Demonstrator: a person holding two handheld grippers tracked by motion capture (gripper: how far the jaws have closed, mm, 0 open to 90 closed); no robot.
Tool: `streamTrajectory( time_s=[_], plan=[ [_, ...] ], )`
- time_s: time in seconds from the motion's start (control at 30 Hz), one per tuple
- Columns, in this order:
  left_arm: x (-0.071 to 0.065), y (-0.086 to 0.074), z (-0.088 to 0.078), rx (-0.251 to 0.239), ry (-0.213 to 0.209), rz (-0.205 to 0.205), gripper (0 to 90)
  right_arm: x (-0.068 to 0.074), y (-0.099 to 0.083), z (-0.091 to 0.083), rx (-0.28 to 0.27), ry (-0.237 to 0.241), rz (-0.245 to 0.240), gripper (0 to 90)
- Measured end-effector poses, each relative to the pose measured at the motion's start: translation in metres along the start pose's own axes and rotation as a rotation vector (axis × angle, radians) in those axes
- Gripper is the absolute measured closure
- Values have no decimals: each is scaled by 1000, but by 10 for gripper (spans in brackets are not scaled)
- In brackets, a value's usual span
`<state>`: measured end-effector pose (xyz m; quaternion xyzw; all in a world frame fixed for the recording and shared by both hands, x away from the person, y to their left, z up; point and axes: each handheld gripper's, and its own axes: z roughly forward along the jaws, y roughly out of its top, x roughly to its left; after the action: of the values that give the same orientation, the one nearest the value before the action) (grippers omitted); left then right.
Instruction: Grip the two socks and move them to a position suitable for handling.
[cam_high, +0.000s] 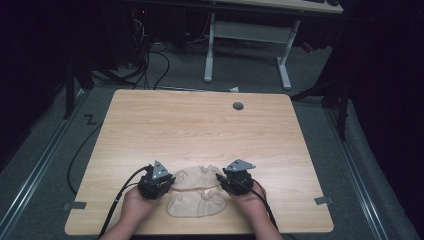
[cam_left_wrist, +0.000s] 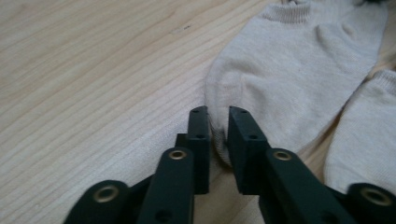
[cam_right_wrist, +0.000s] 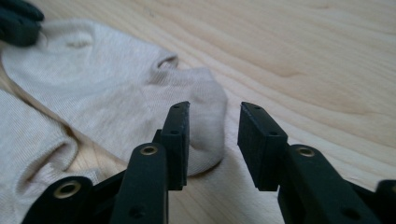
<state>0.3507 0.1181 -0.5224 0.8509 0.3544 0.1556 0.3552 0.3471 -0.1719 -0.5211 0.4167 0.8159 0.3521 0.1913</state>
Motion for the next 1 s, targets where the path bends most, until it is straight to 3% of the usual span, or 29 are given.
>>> streamTrajectory(
  time_s=[0.1, 0.23, 0.57, 0.63, 0.77, 0.87, 1.0],
  plan=[
    [0, 1, 1, -15, 8, -3, 683, 1, 0, 5, 34, 16, 4, 627],
    [3, 0, 6, -6, 8, -9, 662, 0, 0, 5, 43, 30, 26, 627],
    [6, -2, 7, -20, -55, -36, 796, 0, -2, 6, 45, 47, 20, 740],
    [5, -1, 8, -22, -52, -29, 858, 1, -2, 6, 45, 57, 21, 777],
    [0, 0, 8, -30, -47, -17, 867, 2, -3, 3, 49, 62, -14, 850],
    [-2, 1, 5, -49, -48, -13, 867, 6, -7, -3, 32, 40, -64, 855],
    [-3, 4, -6, -100, -47, -19, 869, 8, -4, -13, -33, 23, -68, 855]
  ],
)
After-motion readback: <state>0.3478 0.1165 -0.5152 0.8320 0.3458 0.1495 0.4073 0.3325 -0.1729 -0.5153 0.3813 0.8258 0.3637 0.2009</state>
